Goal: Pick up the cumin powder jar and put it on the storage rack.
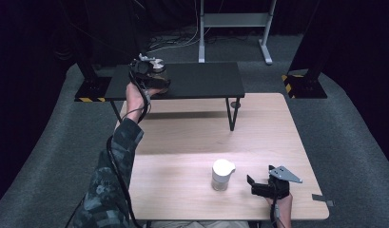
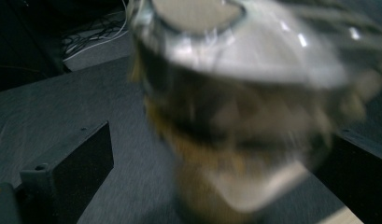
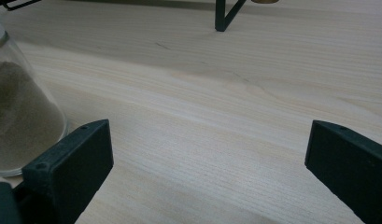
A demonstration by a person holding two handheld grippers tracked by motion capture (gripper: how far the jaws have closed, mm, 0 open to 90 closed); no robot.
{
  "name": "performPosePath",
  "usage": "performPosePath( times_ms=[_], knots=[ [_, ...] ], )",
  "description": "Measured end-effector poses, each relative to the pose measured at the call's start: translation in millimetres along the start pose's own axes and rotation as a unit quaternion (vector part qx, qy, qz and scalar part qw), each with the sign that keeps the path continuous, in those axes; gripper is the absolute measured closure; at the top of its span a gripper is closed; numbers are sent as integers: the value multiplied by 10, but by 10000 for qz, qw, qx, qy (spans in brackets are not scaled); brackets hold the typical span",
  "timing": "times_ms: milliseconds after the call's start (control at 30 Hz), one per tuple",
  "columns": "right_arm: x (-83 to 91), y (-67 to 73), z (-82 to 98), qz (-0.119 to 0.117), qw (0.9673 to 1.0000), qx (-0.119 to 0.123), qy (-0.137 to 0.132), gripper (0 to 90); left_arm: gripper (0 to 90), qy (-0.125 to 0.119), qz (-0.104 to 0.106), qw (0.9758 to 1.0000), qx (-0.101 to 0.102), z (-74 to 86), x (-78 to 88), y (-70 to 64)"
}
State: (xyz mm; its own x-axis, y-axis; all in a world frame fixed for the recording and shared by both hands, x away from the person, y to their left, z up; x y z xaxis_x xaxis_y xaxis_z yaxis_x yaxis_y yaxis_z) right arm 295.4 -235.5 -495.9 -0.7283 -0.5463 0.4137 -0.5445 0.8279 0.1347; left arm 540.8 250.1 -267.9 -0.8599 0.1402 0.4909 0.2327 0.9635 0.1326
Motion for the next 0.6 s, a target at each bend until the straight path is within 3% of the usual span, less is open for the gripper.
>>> performPosePath(
  times_ms=[200, 400, 467, 600],
  knots=[
    [-1, 4, 0, 21, 10000, 4, 3, 0, 0, -220, -115, 9995, -169, 310, 287, -69],
    [-5, 4, -2, 33, 10000, 9, 12, 0, 0, -450, -339, 9983, -152, 884, 535, -98],
    [-6, 6, -3, 40, 10000, 9, 17, 0, 0, -346, -523, 9976, -300, 1098, 581, -133],
    [-9, 8, -5, 57, 10000, 1, 27, 0, 0, -91, -468, 9986, -207, 1556, 643, -140]
  ],
)
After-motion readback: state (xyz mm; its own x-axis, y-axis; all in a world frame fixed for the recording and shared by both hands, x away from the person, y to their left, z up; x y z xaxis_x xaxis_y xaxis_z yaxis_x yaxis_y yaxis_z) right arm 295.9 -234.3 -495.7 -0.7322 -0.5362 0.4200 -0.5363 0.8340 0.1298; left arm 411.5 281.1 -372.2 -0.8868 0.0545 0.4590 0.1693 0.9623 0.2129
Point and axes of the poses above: each handheld gripper's, and its own axes: x roughly backward along the jaws, z roughly out of its underside, y roughly to its left, the point moved 8 cm from there along -x, roughly forward along the jaws, and after that the axes turned 11 degrees about -z, right-handed, at the moved point
